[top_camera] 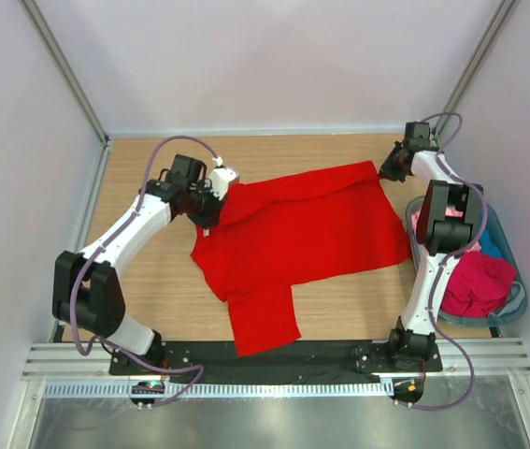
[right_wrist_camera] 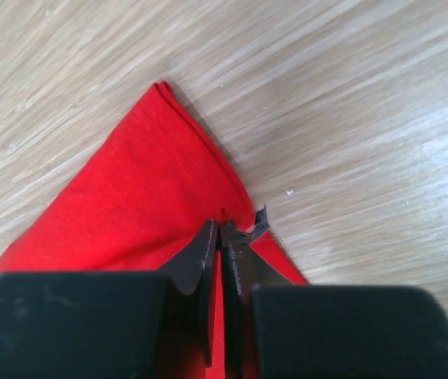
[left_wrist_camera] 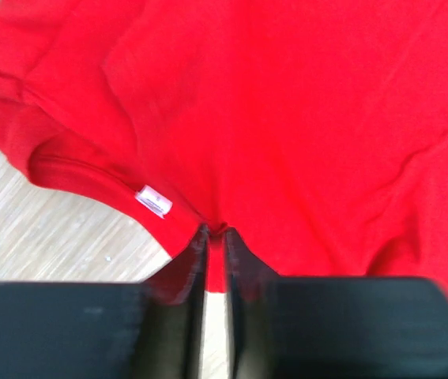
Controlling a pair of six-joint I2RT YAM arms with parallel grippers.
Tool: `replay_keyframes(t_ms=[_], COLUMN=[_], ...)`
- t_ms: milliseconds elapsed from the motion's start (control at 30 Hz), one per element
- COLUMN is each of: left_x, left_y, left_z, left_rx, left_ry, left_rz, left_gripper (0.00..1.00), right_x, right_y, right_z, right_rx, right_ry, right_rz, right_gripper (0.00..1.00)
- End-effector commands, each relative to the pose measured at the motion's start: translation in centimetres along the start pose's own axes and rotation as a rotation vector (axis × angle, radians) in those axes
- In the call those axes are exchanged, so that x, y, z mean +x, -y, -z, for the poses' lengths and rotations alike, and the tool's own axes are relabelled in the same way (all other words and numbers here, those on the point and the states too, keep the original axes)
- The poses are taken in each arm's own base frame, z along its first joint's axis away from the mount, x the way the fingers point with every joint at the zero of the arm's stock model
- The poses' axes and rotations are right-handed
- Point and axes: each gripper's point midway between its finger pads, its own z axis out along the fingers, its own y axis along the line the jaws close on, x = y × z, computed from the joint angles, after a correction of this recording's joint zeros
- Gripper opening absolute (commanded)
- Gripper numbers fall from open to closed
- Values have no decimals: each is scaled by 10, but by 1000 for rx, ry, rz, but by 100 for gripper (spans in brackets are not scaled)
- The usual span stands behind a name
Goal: Fold and stack the t-shirts
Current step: Fold the tshirt
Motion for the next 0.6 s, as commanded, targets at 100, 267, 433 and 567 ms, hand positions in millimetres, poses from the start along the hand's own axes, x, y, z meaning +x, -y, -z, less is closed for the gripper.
replay_keyframes(t_ms=[100, 267, 433, 567], left_x=[-17, -35, -32, -35], left_y=[19, 5, -53, -94], left_z=[16, 23, 10, 1], left_rx=[65, -30, -281, -348], left_ry=[43, 91, 60, 47], left_rz=[109, 204, 251, 444], left_gripper=[34, 39, 44, 44], right_x=[-31, -27, -5, 18], right_y=[-1, -3, -23, -44], right_z=[50, 79, 74, 52], right_rx=[76, 128, 90, 31], right_ry=[49, 19, -14, -77], right_rz=[-16, -68, -40, 12], right_gripper=[26, 33, 32, 31])
